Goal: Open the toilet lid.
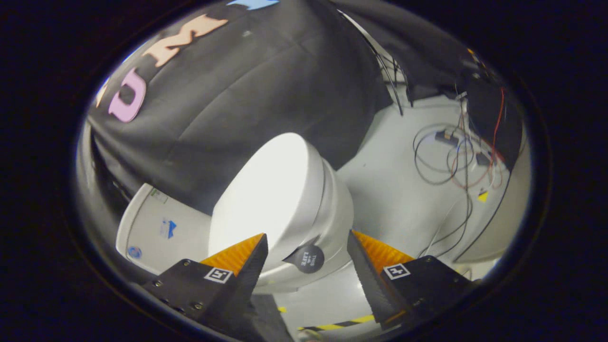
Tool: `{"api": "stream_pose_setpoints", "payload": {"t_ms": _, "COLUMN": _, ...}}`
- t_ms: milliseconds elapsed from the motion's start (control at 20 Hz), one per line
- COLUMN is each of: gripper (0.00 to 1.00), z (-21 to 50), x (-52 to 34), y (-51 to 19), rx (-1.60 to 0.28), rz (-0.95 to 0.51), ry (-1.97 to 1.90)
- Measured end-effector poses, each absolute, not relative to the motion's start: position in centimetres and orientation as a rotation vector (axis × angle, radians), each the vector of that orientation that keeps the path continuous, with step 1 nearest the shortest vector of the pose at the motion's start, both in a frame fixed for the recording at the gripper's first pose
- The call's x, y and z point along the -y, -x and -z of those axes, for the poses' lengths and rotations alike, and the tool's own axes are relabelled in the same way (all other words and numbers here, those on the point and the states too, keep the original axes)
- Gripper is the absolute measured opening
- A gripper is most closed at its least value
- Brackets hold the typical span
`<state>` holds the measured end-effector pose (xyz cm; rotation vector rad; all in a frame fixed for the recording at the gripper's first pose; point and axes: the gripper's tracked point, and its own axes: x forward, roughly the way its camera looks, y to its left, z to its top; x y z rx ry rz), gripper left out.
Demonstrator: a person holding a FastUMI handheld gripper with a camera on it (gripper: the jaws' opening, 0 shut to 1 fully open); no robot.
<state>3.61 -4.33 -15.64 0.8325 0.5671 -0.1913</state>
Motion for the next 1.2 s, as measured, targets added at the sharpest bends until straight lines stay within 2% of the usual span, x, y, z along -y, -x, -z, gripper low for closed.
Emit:
{"api": "stream_pose_setpoints", "payload": {"t_ms": 350, "gripper": 0.99, "z": 17.2, "x": 2.4, "y": -4.3, "rx": -0.579, "rz": 0.161, "ry": -1.145}}
{"api": "stream_pose_setpoints", "payload": {"t_ms": 400, "gripper": 0.98, "z": 17.9, "x": 3.5, "y": -3.5, "rx": -0.590, "rz": 0.225, "ry": -1.156}}
{"api": "stream_pose_setpoints", "payload": {"t_ms": 500, "gripper": 0.56, "z": 18.0, "x": 2.7, "y": -4.5, "rx": -0.577, "rz": 0.178, "ry": -1.245}}
{"api": "stream_pose_setpoints", "payload": {"t_ms": 650, "gripper": 0.56, "z": 18.4, "x": 2.3, "y": -4.4, "rx": -0.581, "rz": 0.160, "ry": -1.269}}
{"api": "stream_pose_setpoints", "payload": {"t_ms": 700, "gripper": 0.56, "z": 19.7, "x": 2.9, "y": -2.7, "rx": -0.621, "rz": 0.230, "ry": -1.220}}
{"api": "stream_pose_setpoints", "payload": {"t_ms": 800, "gripper": 0.03, "z": 19.4, "x": 3.6, "y": -2.9, "rx": -0.597, "rz": 0.229, "ry": -1.302}}
{"api": "stream_pose_setpoints", "payload": {"t_ms": 1200, "gripper": 0.01, "z": 18.8, "x": 2.6, "y": -3.5, "rx": -0.570, "rz": 0.127, "ry": -1.301}}
